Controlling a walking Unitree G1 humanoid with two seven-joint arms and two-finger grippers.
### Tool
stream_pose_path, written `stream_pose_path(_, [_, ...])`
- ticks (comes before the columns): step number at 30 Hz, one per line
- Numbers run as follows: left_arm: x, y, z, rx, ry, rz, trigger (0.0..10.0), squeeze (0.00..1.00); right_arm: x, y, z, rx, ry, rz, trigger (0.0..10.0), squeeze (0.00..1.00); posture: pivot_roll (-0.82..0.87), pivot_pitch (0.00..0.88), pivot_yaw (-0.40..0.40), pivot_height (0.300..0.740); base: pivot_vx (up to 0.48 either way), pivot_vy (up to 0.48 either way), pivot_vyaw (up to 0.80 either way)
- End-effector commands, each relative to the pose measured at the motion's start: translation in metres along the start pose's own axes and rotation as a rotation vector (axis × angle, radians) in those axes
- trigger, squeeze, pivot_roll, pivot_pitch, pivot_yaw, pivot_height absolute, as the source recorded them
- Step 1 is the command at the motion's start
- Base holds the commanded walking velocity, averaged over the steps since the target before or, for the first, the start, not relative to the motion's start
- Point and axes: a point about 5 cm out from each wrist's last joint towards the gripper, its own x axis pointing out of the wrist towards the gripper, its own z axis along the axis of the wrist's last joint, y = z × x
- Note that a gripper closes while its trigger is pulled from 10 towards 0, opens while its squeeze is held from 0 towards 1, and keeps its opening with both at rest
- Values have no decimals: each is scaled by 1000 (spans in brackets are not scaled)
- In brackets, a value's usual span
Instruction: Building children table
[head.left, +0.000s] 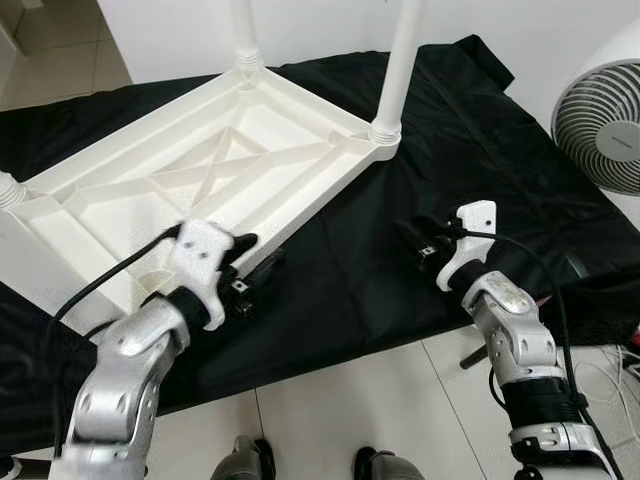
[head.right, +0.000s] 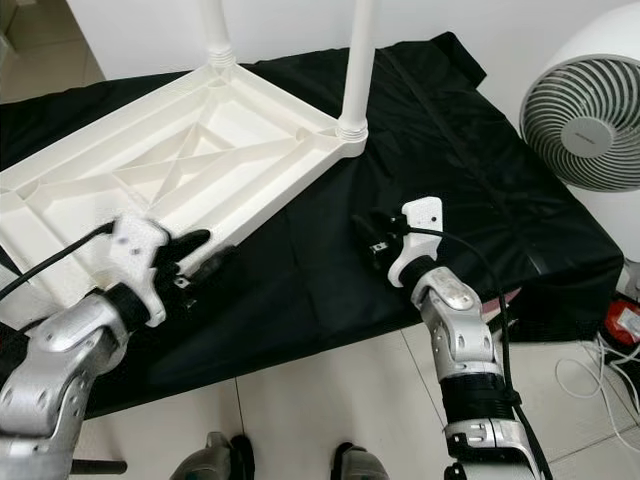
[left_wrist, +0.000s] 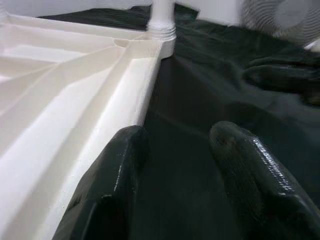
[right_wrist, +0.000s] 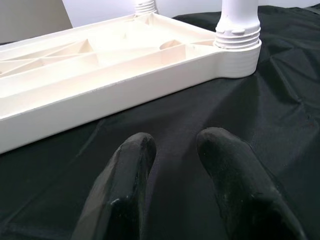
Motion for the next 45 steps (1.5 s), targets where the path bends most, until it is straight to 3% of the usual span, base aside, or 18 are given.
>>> stream_pose_path(1, [-11,-4,8,-8,-39,-76,10000,0,0,1,-6,7,16,6,10000,0,-2,170,31,740,0,0,0])
stream_pose_path(9, [-31,-7,19,12,-91,-30,10000,0,3,0,-7,11,20,10,10000,0,8,171,29,740,0,0,0])
stream_pose_path(10, [-40,-9,23,-24,-125,-25,10000,0,6,2,-9,16,22,18,10000,0,36,172,19,740,0,0,0])
stream_pose_path(14, [-46,-12,25,-39,-130,-40,10000,0,8,4,-10,19,24,27,10000,0,44,173,16,740,0,0,0])
stream_pose_path(22, [-76,-14,34,-43,-128,-65,10000,0,17,9,-11,23,25,62,10000,0,82,176,-1,740,0,0,0])
stream_pose_path(25, [-87,-16,32,-62,-84,-84,10000,0,20,9,-11,22,25,69,10000,0,93,175,-5,740,0,0,0])
stream_pose_path(29, [-107,-12,31,-28,-16,-78,10000,0,24,9,-11,21,25,80,10000,0,102,174,-8,740,0,0,0])
stream_pose_path(36, [-123,-8,32,-34,19,-72,10000,0,25,8,-12,19,24,83,10000,0,105,173,-7,740,0,0,0])
stream_pose_path(39, [-143,7,30,-29,71,-15,10000,0,25,7,-13,17,25,84,10000,0,106,174,-6,740,0,0,0])
stream_pose_path(45, [-154,13,26,-40,100,8,10000,0,25,6,-14,15,26,84,10000,0,120,172,-4,740,0,0,0])
